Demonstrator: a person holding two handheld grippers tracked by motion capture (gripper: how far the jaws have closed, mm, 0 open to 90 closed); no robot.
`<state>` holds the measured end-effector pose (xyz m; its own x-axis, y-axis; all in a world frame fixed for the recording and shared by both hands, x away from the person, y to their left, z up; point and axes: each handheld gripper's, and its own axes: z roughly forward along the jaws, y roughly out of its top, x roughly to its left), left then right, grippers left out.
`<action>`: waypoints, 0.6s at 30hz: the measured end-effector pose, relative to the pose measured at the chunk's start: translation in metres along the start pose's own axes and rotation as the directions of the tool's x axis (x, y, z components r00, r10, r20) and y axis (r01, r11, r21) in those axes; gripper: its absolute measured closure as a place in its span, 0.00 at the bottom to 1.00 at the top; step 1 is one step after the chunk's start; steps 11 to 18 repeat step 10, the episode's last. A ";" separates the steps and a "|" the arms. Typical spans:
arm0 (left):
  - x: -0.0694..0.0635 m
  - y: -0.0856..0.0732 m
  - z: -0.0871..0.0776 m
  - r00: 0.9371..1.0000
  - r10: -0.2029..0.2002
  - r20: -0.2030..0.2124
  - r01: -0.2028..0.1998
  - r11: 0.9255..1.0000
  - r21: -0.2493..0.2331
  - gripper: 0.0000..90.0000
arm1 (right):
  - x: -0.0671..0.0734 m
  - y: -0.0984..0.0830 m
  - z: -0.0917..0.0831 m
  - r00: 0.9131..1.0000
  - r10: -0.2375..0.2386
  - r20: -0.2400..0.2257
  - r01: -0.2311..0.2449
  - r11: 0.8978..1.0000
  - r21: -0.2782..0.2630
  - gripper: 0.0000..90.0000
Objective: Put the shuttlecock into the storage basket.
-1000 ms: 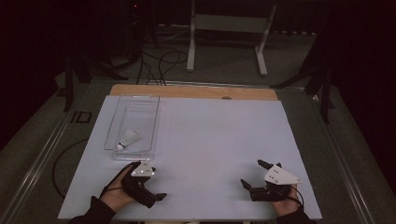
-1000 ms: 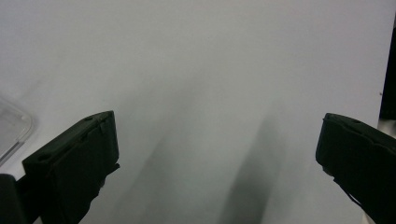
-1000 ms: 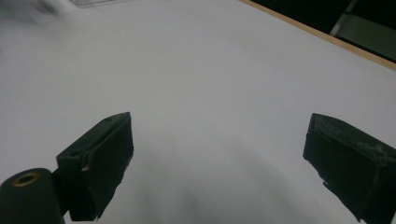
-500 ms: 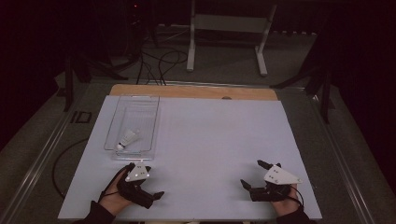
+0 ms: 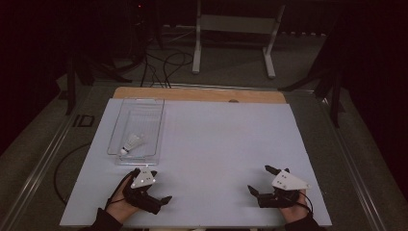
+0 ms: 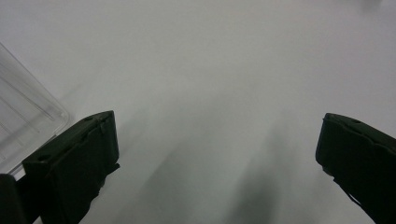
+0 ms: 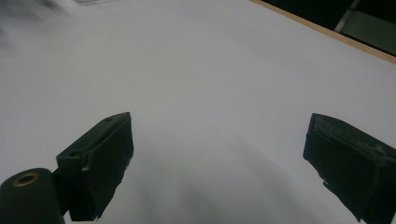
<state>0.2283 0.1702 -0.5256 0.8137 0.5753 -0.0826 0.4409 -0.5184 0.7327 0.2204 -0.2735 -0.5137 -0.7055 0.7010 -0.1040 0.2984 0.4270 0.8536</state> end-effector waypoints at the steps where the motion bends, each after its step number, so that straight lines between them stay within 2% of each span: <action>1: 0.000 0.000 0.000 1.000 0.000 -0.002 0.000 1.000 0.002 0.00 | 0.000 0.000 0.000 1.000 0.001 -0.002 -0.001 1.000 0.000 0.09; 18: 0.000 -0.001 0.001 1.000 -0.004 0.000 0.004 1.000 -0.016 0.00 | -0.001 -0.001 0.001 1.000 0.004 0.001 -0.004 1.000 0.007 0.09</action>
